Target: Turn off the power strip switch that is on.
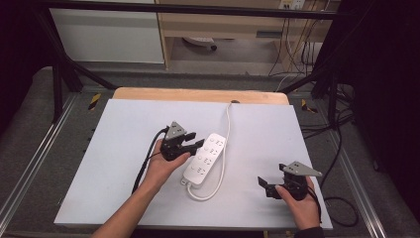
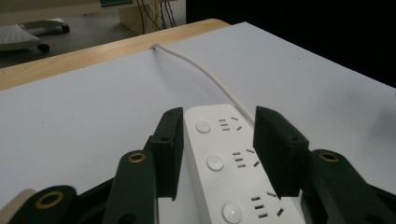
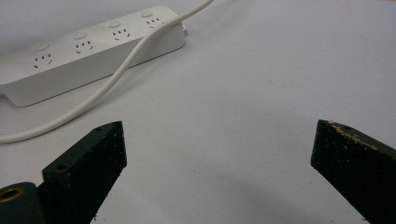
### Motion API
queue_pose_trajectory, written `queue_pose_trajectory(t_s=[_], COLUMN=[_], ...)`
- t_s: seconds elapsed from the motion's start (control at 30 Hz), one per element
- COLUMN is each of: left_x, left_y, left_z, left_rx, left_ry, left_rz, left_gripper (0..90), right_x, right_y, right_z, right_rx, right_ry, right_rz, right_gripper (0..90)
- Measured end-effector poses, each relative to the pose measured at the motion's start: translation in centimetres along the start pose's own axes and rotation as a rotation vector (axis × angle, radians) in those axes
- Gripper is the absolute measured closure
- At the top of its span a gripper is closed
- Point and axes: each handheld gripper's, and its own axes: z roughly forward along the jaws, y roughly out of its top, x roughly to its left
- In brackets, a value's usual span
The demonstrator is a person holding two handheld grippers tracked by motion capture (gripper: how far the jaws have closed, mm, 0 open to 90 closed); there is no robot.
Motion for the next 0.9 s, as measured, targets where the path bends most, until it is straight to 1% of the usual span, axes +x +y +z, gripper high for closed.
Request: queue_pose_trajectory(t_s=[0.03, 0.07, 0.1, 0.13, 0.17, 0.2, 0.3, 0.37, 0.43, 0.53, 0.7, 0.9], left_x=[0.0, 0.0, 0.0, 0.0, 0.0, 0.0, 0.0, -0.1, -0.1, -0.1, 0.1, 0.2], left_y=[0.0, -0.1, -0.1, -0.1, -0.2, -0.2, -0.4, -0.5, -0.6, -0.8, -1.1, -1.5], left_z=[0.0, 0.1, 0.1, 0.2, 0.2, 0.3, 0.4, 0.6, 0.7, 0.8, 0.9, 1.3], left_rx=[0.004, 0.009, 0.012, 0.015, 0.019, 0.024, 0.035, 0.039, 0.041, 0.051, 0.065, 0.093], left_ry=[0.005, 0.005, 0.005, 0.007, 0.005, 0.003, -0.001, -0.005, -0.006, -0.007, -0.019, -0.035], left_rz=[0.002, 0.0, -0.002, -0.002, -0.001, -0.004, -0.004, 0.009, 0.01, 0.008, 0.003, -0.001], left_gripper=[56.5, 61.5, 63.4, 63.4, 68.3, 68.3, 75.0, 81.4, 85.4, 87.5, 89.9, 90.0], right_x=[0.0, 0.0, 0.0, 0.0, 0.0, 0.0, 0.0, 0.0, 0.0, 0.0, 0.0, 0.0], right_y=[0.0, 0.0, 0.0, 0.0, 0.0, 0.0, 0.0, 0.0, 0.0, 0.0, 0.0, 0.0], right_z=[0.0, 0.0, 0.0, 0.0, 0.0, 0.0, 0.0, 0.0, 0.0, 0.0, 0.0, 0.1], right_rx=[0.0, 0.0, 0.0, 0.0, 0.0, 0.0, 0.0, 0.0, 0.001, 0.001, 0.0, 0.004], right_ry=[0.0, 0.0, 0.001, 0.001, 0.002, 0.002, 0.002, 0.002, 0.003, 0.004, 0.003, 0.005], right_rz=[0.0, 0.002, 0.002, 0.002, 0.002, 0.002, 0.001, 0.002, -0.001, -0.001, -0.001, -0.001], right_gripper=[4.3, 4.3, 4.3, 4.3, 4.3, 4.3, 4.3, 4.3, 4.2, 4.2, 4.2, 4.2])
